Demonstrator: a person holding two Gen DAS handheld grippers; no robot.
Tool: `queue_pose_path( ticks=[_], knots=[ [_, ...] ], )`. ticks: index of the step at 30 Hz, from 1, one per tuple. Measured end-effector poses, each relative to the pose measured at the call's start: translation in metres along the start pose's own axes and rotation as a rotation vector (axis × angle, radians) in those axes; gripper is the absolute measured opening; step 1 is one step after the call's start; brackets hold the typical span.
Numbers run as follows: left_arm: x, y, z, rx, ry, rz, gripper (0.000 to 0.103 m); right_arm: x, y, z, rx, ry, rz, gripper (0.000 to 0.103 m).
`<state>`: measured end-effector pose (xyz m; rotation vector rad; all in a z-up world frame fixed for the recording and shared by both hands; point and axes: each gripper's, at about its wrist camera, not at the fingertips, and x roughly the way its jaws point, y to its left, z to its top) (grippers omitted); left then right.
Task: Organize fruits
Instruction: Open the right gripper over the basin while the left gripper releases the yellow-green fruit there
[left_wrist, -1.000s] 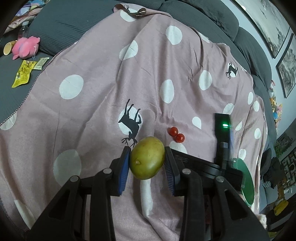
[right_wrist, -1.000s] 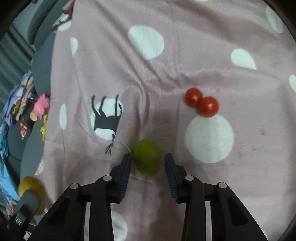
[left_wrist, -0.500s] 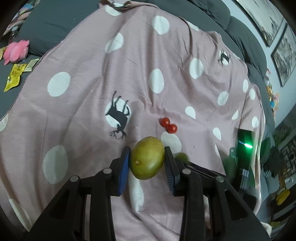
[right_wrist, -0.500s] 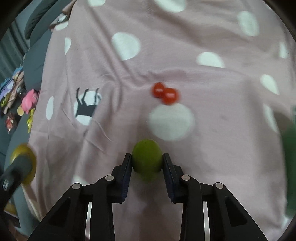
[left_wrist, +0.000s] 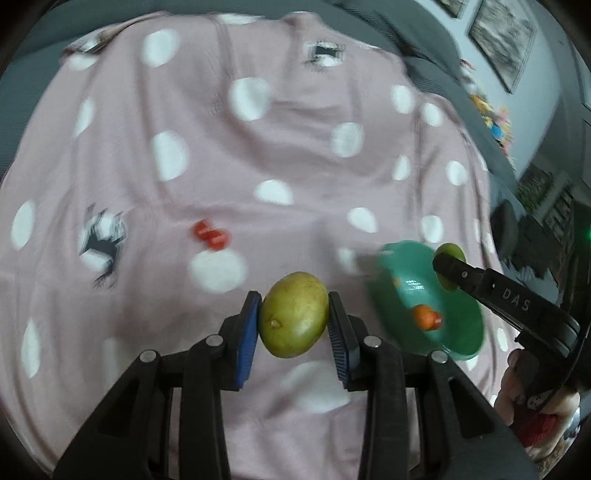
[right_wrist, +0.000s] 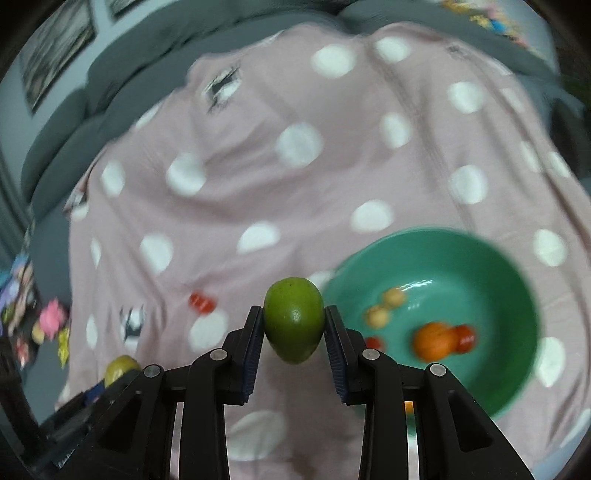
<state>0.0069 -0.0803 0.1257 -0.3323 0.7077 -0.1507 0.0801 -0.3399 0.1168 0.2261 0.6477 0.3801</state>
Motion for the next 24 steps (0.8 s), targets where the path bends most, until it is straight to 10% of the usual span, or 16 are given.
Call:
queue_pose_path(
  ticks=[14, 19, 24],
  knots=[
    [0.090, -0.134, 0.000, 0.231, 0.152, -0.181, 0.036, 0.000, -0.101, 0.006, 0.218, 0.038, -0.143, 0.035],
    [0.103, -0.125, -0.002, 0.219, 0.204, -0.192, 0.038, 0.007, -0.108, 0.000, 0.212, 0.094, -0.188, 0.060],
    [0.079, -0.071, 0.022, 0.139, 0.130, -0.131, 0.058, -0.008, -0.088, 0.004, 0.181, -0.006, -0.145, 0.061]
  ],
)
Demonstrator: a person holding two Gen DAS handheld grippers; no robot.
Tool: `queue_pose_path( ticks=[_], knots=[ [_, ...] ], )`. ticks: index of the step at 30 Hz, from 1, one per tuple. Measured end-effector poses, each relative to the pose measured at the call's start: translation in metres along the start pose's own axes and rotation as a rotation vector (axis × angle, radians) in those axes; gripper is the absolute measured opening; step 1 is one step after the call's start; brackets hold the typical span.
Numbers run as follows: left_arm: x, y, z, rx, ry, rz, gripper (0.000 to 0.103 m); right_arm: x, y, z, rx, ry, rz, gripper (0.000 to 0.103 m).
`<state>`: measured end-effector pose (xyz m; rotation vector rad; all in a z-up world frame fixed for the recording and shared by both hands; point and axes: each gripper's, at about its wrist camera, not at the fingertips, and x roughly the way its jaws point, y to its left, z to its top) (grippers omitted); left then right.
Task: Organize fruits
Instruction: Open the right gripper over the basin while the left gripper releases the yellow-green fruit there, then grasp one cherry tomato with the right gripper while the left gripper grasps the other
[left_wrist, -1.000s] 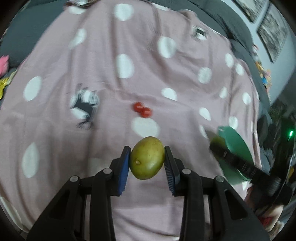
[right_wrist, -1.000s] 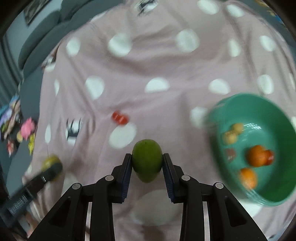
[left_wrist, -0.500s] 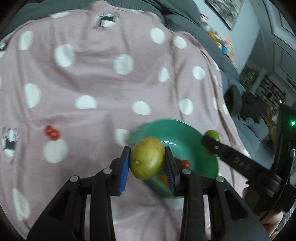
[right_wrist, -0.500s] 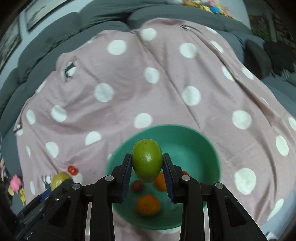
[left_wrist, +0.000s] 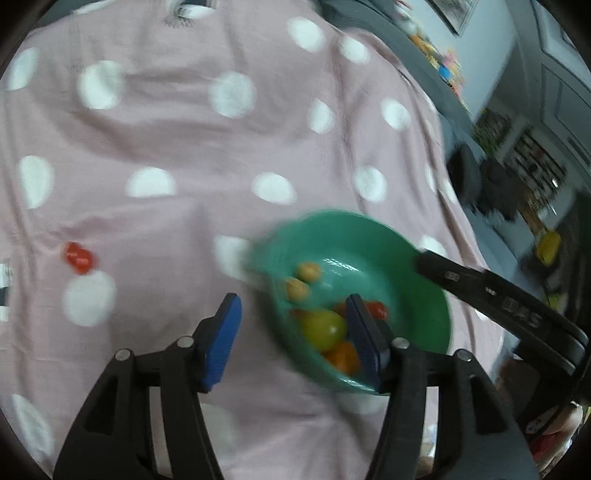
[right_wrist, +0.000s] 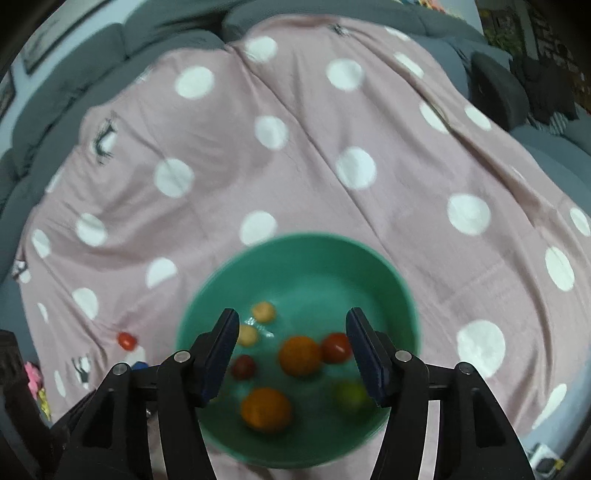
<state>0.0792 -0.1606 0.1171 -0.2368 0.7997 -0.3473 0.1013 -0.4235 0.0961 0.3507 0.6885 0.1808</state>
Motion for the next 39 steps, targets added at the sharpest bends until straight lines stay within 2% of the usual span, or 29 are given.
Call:
queue_pose_path(
  ticks=[2, 5, 6, 8, 10, 13, 15, 16, 17, 19, 25, 30, 34, 35, 39],
  knots=[
    [-0.016, 0.036, 0.010, -0.056, -0.023, 0.052, 0.058, 0.001, 0.019, 0.001, -0.040, -0.015, 0.037, 0.061],
    [-0.039, 0.090, 0.019, -0.100, -0.056, 0.183, 0.056, 0.011, 0.065, -0.002, -0.109, 0.008, 0.130, 0.061],
    [-0.047, 0.114, 0.023, -0.122, -0.073, 0.248, 0.056, 0.017, 0.081, -0.004, -0.131, 0.024, 0.173, 0.061],
    [-0.055, 0.149, 0.026, -0.158, -0.067, 0.313, 0.056, 0.041, 0.120, -0.009, -0.191, 0.109, 0.258, 0.061],
    [-0.058, 0.177, 0.028, -0.192, -0.051, 0.317, 0.052, 0.066, 0.157, -0.016, -0.256, 0.179, 0.282, 0.059],
    [-0.047, 0.211, 0.032, -0.233, -0.004, 0.294, 0.044, 0.106, 0.210, -0.031, -0.387, 0.242, 0.268, 0.053],
    [-0.035, 0.221, 0.037, -0.226, 0.031, 0.288, 0.035, 0.131, 0.232, -0.039, -0.408, 0.290, 0.272, 0.049],
    [-0.026, 0.224, 0.040, -0.211, 0.054, 0.281, 0.029, 0.145, 0.240, -0.043, -0.408, 0.323, 0.284, 0.044],
    [-0.018, 0.225, 0.043, -0.208, 0.068, 0.274, 0.028, 0.157, 0.245, -0.045, -0.402, 0.352, 0.290, 0.040],
    [-0.003, 0.227, 0.047, -0.201, 0.092, 0.250, 0.028, 0.174, 0.252, -0.052, -0.390, 0.392, 0.274, 0.036],
    [0.038, 0.239, 0.054, -0.227, 0.150, 0.146, 0.028, 0.202, 0.255, -0.055, -0.377, 0.409, 0.248, 0.035],
    [0.054, 0.243, 0.053, -0.245, 0.179, 0.110, 0.028, 0.202, 0.237, -0.057, -0.335, 0.409, 0.266, 0.032],
    [0.067, 0.240, 0.048, -0.222, 0.196, 0.140, 0.028, 0.183, 0.212, -0.053, -0.328, 0.403, 0.229, 0.032],
    [0.068, 0.238, 0.048, -0.201, 0.174, 0.157, 0.027, 0.177, 0.208, -0.052, -0.328, 0.400, 0.224, 0.032],
    [0.067, 0.229, 0.047, -0.165, 0.155, 0.207, 0.025, 0.141, 0.191, -0.044, -0.349, 0.333, 0.177, 0.031]
  ],
)
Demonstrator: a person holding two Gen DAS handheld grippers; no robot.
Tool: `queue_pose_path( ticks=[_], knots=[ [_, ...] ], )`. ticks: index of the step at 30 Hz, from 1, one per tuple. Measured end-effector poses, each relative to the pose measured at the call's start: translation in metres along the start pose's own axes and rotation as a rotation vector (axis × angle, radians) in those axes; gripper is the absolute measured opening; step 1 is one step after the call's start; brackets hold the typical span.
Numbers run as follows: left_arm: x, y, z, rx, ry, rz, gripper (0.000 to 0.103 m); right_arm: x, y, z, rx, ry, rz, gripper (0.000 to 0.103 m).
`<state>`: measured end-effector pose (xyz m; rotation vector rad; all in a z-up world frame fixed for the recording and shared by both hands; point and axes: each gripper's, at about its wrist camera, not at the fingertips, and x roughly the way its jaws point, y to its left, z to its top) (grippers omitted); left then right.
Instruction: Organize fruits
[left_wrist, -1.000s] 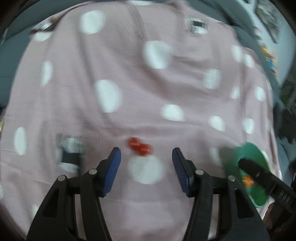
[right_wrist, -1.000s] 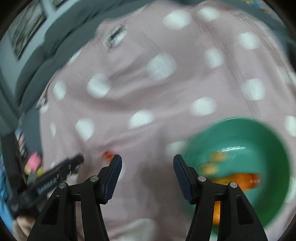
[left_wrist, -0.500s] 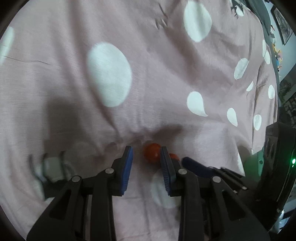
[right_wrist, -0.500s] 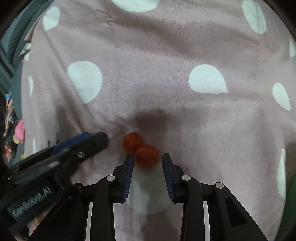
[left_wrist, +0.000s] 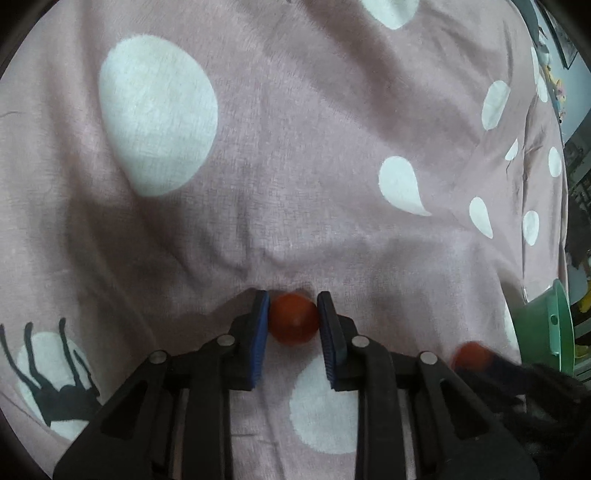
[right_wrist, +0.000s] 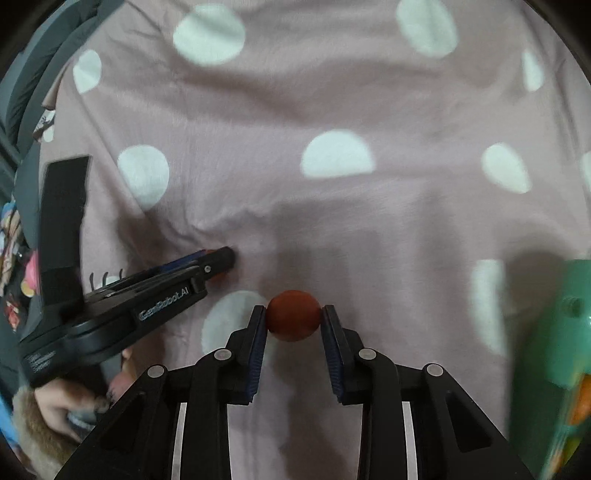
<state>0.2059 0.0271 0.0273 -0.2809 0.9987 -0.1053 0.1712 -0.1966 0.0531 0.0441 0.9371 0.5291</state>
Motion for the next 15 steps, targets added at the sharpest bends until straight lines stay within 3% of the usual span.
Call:
queue_pose_path(
  ticks=[3, 8, 12, 15],
  knots=[
    [-0.016, -0.011, -0.004, 0.027, -0.026, 0.031, 0.025, -0.034, -0.009, -0.013, -0.004, -0.070, -0.035, 0.031],
    [-0.072, -0.061, -0.016, 0.131, -0.130, 0.009, 0.025, -0.091, -0.038, -0.029, 0.055, -0.177, -0.058, 0.031],
    [-0.116, -0.113, -0.043, 0.210, -0.209, -0.064, 0.025, -0.137, -0.067, -0.043, 0.112, -0.288, -0.100, 0.032],
    [-0.127, -0.150, -0.064, 0.218, -0.205, -0.142, 0.026, -0.154, -0.087, -0.045, 0.135, -0.338, -0.167, 0.032]
  ],
)
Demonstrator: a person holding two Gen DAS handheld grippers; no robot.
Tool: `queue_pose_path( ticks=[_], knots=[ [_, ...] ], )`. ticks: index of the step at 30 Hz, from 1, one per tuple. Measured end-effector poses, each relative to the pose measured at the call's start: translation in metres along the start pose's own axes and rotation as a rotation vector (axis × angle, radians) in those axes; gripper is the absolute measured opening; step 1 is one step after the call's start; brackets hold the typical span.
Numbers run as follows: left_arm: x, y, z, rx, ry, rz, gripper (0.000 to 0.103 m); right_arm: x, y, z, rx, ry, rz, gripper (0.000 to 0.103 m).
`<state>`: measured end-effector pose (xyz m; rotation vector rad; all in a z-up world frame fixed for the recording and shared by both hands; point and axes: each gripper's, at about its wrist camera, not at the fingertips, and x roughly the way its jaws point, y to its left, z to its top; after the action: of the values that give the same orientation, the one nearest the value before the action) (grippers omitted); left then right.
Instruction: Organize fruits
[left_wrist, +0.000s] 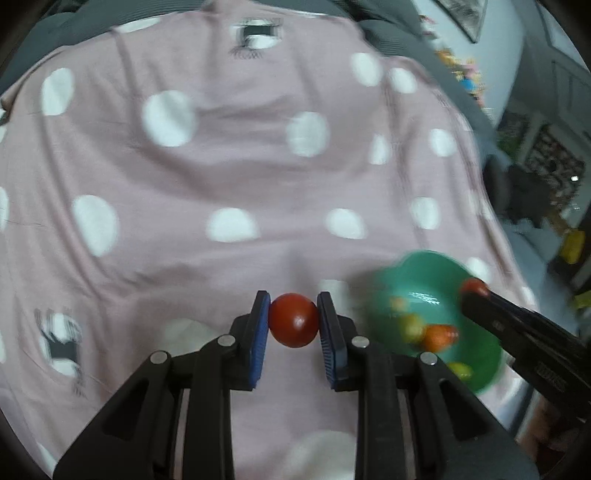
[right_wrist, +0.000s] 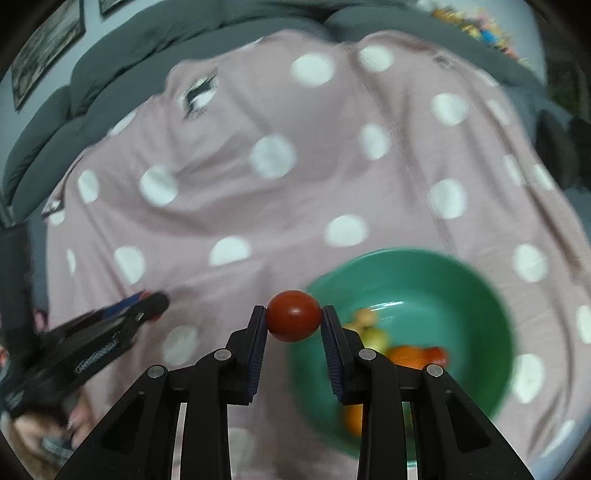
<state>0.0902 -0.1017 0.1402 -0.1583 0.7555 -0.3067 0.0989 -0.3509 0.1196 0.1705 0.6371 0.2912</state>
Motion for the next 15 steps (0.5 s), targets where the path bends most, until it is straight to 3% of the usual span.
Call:
queue_pose_path(
  ticks=[5, 9, 12, 13, 15],
  knots=[
    [0.016, -0.068, -0.011, 0.041, -0.006, -0.052, 0.026, -0.010, -0.041, 0.003, 0.080, -0.046, -0.041, 0.032],
    [0.033, -0.099, -0.018, 0.058, 0.037, -0.093, 0.026, -0.010, -0.070, -0.003, 0.122, -0.022, -0.060, 0.032],
    [0.049, -0.112, -0.022, 0.075, 0.066, -0.071, 0.027, -0.003, -0.082, -0.007, 0.147, 0.021, -0.065, 0.032],
    [0.052, -0.114, -0.024, 0.076, 0.077, -0.068, 0.029, 0.001, -0.086, -0.009, 0.156, 0.037, -0.063, 0.032],
    [0.060, -0.119, -0.024, 0.067, 0.095, -0.062, 0.054, 0.008, -0.094, -0.011, 0.184, 0.068, -0.061, 0.033]
  ],
)
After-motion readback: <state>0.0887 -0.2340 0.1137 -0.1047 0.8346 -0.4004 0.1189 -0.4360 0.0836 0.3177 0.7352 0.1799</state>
